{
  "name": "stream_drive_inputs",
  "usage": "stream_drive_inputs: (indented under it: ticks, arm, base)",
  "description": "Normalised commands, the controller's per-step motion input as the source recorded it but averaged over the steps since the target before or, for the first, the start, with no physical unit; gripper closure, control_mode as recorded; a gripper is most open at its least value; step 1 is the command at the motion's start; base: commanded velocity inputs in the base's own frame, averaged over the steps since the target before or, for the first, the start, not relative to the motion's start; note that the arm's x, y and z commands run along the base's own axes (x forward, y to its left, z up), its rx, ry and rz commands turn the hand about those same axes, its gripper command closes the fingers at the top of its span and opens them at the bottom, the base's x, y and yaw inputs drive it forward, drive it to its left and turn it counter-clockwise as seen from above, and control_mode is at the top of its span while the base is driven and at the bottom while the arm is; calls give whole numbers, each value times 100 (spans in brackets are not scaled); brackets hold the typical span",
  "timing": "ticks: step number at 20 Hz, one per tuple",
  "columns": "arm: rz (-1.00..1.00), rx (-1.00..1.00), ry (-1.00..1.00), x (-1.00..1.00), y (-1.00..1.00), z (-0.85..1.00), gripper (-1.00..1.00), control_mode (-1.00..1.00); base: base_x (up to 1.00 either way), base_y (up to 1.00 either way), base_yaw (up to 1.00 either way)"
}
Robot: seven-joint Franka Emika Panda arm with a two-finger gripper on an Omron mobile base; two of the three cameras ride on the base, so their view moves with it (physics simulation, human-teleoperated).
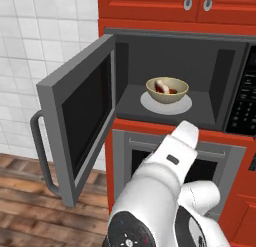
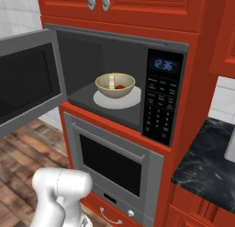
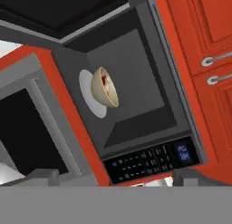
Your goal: Place the bowl containing the steak and bell pepper in the microwave. Close the microwave door and press the start button to microwave the meal.
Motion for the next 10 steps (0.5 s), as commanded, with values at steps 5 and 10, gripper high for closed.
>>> stream_drive_inputs:
  ticks: [5, 10]
  arm:
    - [0, -38, 7, -42, 97, 15, -100, -100]
    - [0, -36, 0, -9, 100, 0, -100, -100]
  base:
    - [0, 0, 0]
    - [0, 0, 0]
